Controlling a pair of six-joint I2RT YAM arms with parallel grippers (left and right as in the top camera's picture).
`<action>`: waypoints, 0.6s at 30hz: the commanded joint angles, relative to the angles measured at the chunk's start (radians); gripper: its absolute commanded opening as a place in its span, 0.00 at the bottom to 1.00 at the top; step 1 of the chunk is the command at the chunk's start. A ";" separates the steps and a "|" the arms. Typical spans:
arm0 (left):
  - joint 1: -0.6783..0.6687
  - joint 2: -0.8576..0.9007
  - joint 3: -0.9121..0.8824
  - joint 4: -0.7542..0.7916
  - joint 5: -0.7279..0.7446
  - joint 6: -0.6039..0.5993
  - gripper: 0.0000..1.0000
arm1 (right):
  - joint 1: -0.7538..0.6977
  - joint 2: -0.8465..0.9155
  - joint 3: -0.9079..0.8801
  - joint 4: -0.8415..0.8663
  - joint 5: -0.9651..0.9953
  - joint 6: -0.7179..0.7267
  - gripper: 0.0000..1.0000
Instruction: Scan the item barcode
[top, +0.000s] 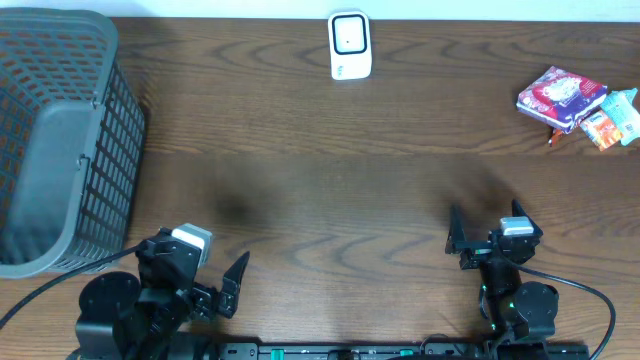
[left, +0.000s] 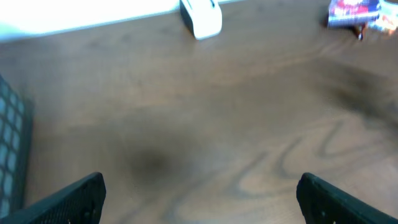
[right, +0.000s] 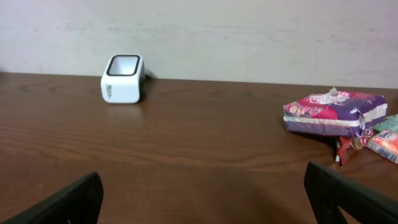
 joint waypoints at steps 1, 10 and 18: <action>-0.003 -0.041 -0.069 0.068 -0.001 0.032 0.98 | 0.003 -0.007 -0.003 -0.003 0.005 -0.011 0.99; -0.003 -0.138 -0.262 0.358 0.060 0.020 0.98 | 0.003 -0.007 -0.003 -0.003 0.005 -0.011 0.99; 0.002 -0.182 -0.349 0.502 0.055 0.000 0.98 | 0.003 -0.007 -0.003 -0.003 0.005 -0.011 0.99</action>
